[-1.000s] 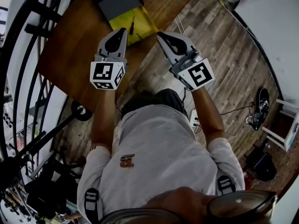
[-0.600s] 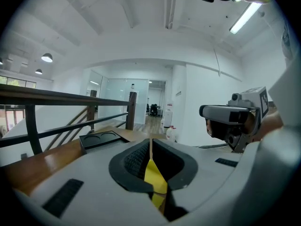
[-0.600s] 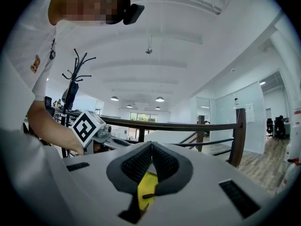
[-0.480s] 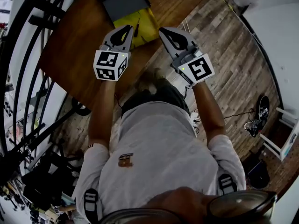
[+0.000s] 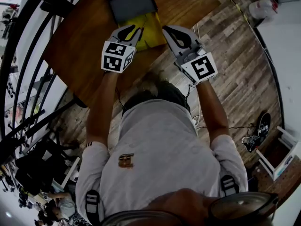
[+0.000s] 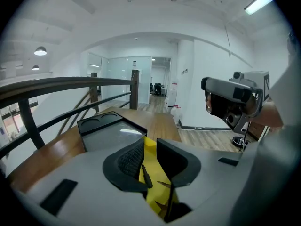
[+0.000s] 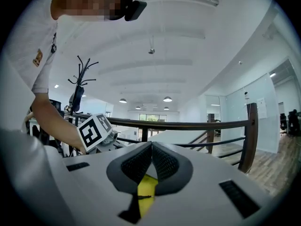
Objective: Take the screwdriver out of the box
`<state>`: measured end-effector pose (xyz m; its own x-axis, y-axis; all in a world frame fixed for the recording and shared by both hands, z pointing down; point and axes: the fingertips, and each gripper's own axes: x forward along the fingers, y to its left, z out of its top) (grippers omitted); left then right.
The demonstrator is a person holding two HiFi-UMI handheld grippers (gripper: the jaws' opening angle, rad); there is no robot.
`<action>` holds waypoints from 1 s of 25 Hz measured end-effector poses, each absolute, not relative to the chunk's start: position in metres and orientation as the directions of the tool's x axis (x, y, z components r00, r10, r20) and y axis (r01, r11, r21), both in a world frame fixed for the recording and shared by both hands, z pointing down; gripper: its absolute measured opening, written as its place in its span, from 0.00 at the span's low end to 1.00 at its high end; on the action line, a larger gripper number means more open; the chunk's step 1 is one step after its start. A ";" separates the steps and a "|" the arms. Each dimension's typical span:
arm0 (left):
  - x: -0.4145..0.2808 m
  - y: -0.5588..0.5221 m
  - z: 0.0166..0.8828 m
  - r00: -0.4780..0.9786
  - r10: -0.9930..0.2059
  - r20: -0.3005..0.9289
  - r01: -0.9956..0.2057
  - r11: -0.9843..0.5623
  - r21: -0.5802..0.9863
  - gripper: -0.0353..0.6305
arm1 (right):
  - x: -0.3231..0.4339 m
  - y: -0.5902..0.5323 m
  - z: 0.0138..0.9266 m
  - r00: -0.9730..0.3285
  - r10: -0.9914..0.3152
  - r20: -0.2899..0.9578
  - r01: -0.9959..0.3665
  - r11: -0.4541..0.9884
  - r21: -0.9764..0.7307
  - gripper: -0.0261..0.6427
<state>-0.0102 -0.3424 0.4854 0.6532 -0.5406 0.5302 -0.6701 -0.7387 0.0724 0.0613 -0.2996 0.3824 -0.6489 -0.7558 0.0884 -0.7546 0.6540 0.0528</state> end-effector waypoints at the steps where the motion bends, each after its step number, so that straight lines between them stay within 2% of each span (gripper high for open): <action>1: -0.008 -0.345 0.489 0.642 -0.535 0.549 -0.673 -0.736 0.069 0.17 | 0.063 -0.303 0.382 -0.657 -0.749 0.086 -0.748 0.662 0.052 0.09; 8: -0.003 -0.359 0.526 0.549 -0.486 0.680 -0.695 -0.717 0.048 0.21 | 0.069 -0.322 0.394 -0.714 -0.695 0.081 -0.695 0.718 0.032 0.09; 12: 0.000 -0.363 0.550 0.494 -0.440 0.750 -0.696 -0.717 0.038 0.23 | 0.068 -0.331 0.392 -0.744 -0.667 0.030 -0.666 0.745 0.046 0.09; 25: 0.004 -0.372 0.620 0.371 -0.264 0.890 -0.692 -0.718 0.075 0.27 | 0.073 -0.349 0.396 -0.781 -0.623 0.030 -0.621 0.782 0.055 0.09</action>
